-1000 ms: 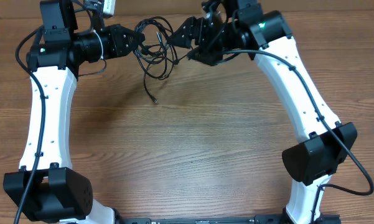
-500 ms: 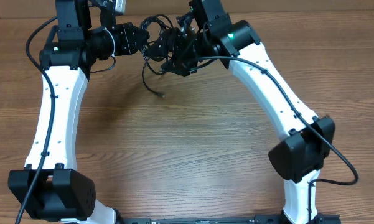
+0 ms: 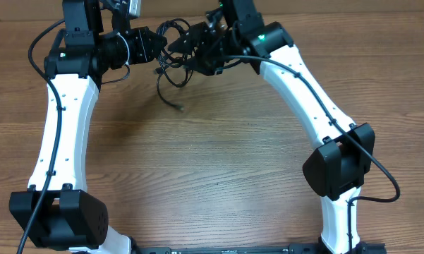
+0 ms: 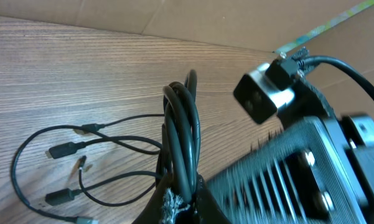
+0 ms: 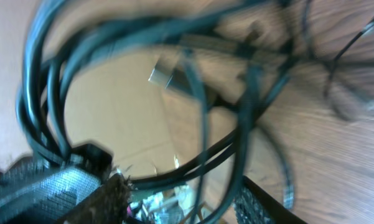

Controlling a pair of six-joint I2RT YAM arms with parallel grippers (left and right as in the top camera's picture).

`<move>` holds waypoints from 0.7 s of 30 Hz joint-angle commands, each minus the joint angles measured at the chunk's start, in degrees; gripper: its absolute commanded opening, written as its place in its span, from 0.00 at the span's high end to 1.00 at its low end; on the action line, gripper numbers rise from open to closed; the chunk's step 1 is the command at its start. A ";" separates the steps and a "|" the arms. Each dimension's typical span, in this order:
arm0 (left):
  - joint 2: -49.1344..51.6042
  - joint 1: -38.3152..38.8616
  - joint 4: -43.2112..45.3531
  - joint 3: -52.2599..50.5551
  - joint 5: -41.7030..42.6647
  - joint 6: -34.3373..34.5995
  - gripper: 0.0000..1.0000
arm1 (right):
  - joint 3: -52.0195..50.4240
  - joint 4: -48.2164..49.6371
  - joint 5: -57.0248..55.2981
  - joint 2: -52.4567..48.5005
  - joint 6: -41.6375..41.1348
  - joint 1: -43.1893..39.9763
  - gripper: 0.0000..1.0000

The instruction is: Untangle cables

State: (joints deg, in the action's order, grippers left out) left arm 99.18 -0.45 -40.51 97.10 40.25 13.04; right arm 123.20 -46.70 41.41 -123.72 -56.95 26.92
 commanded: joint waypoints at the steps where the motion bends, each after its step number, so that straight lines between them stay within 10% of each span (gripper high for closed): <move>1: 0.15 0.11 0.24 0.44 1.31 -1.46 0.96 | -0.22 -0.87 -4.57 -0.61 -0.31 -1.95 0.51; 21: 0.15 1.03 0.04 0.44 -0.52 -1.27 0.96 | -0.22 3.48 4.61 -4.33 -2.86 -0.46 0.76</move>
State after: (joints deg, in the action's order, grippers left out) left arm 99.18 0.03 -40.69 97.10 39.99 13.06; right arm 123.13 -44.27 40.51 -128.14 -59.83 27.88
